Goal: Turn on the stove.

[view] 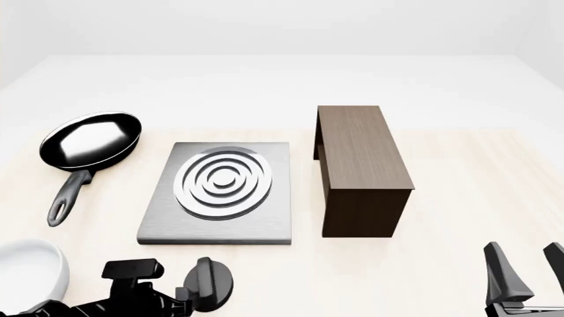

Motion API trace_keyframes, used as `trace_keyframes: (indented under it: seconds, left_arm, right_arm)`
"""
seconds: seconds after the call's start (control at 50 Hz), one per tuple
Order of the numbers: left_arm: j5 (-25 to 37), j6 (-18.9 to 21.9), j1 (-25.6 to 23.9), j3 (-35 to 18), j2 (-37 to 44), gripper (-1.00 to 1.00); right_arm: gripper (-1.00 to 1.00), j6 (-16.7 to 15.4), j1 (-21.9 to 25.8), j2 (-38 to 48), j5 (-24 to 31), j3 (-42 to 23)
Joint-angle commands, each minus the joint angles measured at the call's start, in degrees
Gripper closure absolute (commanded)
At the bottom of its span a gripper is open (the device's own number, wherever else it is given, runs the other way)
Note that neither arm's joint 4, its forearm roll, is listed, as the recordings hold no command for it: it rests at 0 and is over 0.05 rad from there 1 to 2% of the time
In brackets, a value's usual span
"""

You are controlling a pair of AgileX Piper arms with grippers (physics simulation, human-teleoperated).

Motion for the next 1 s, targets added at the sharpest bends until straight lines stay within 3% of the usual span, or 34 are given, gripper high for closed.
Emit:
trace_keyframes:
  seconds: [0.02,0.5,1.0]
  left_arm:
    - [-0.4,-2.6,-2.9,-0.5,0.0,-1.0]
    - [4.0,-2.0,-3.4,-4.7,-1.8,-1.0]
    - [2.9,-1.4,-1.6,-1.4,-2.8,-1.0]
  right_arm:
    - [-1.0,0.0,0.0,0.0,0.0,0.0]
    - [-1.0,0.0,0.0,0.0,0.0,0.0]
    - [-1.0,0.0,0.0,0.0,0.0,0.0]
